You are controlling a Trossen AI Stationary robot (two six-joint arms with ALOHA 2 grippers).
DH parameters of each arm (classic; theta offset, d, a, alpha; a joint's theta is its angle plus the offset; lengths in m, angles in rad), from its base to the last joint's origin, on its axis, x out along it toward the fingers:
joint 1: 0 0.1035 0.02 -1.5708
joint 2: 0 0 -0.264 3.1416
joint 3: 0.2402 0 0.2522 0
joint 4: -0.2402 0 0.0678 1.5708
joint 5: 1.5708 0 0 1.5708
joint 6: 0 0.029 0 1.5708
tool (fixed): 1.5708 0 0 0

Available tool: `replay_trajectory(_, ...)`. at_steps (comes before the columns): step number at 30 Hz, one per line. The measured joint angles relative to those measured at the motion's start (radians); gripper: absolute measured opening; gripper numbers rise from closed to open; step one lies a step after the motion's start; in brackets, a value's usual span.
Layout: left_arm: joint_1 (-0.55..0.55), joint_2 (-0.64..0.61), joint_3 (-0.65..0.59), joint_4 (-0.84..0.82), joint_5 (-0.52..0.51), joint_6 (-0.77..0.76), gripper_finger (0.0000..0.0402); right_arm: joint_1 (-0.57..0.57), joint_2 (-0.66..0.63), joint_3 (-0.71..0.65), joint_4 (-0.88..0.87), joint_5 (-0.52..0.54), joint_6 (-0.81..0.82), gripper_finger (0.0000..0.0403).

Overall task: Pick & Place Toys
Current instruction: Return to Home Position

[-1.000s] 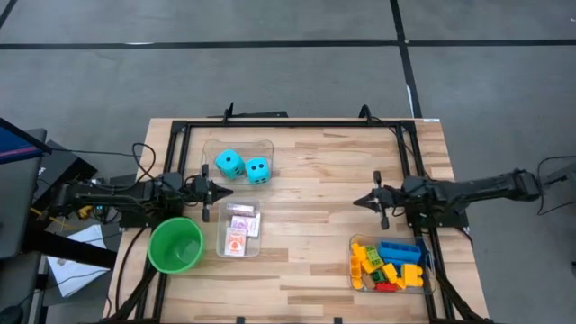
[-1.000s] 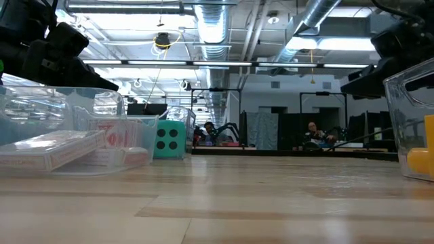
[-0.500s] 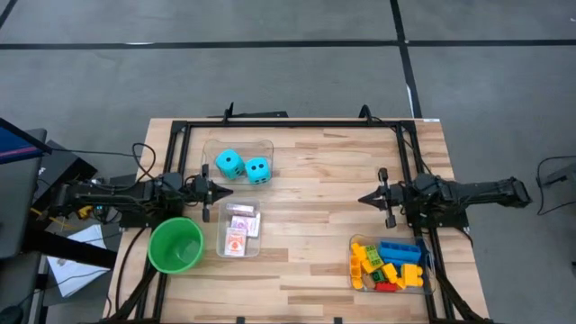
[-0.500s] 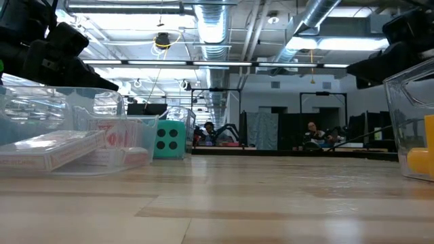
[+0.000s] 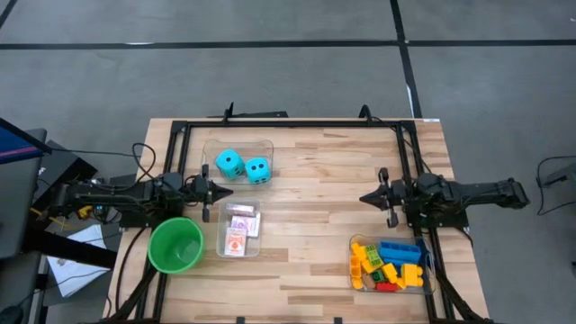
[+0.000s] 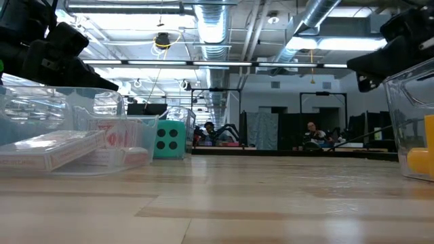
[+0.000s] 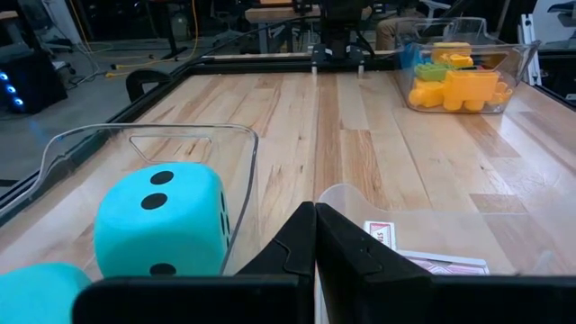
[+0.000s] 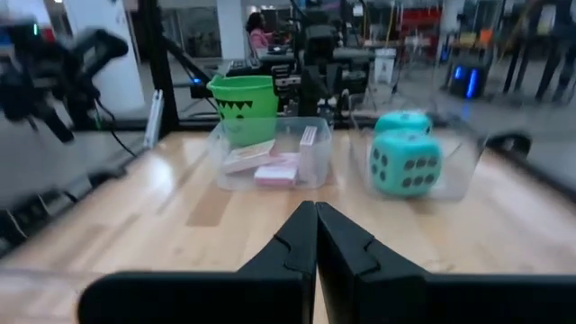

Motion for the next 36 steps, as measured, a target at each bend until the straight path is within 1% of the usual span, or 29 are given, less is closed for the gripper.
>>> replay_trajectory(4, 0.0, 0.0, 0.0, 0.0, 0.0, 0.0, 0.0003, 0.0, 0.001, 0.0, 0.0, 0.0, 0.135, 0.0)
replay_trajectory(7, 0.0, 0.0, 0.0, 0.0, 0.0, 0.0, 0.0003, 0.0, 0.001, 0.0, 0.0, 0.0, 0.174, 0.0)
replay_trajectory(13, -0.004, -0.007, 0.0, -0.003, -0.001, 0.0, 0.0003, 0.0, 0.001, 0.0, 0.0, 0.0, 0.175, 0.0)
replay_trajectory(16, -0.016, -0.058, 0.0, -0.006, -0.004, 0.0, 0.0003, 0.0, 0.001, 0.0, -0.001, 0.0, 0.175, 0.0)
replay_trajectory(23, -0.016, -0.218, 0.0, -0.005, -0.004, 0.0, 0.0003, 0.0, 0.001, 0.0, -0.001, 0.0, 0.175, 0.0)
replay_trajectory(28, -0.016, -0.288, 0.0, -0.004, -0.004, 0.0, 0.0003, 0.0, 0.001, 0.0, -0.001, 0.0, 0.175, 0.0)
replay_trajectory(32, -0.016, -0.288, 0.0, 0.038, -0.003, 0.0, 0.0003, 0.0, 0.001, 0.0, -0.002, 0.0, 0.175, 0.0)
replay_trajectory(36, -0.016, -0.288, 0.0, 0.042, -0.002, 0.0, 0.0003, 0.001, 0.001, 0.0, -0.002, 0.0, 0.175, 0.0)
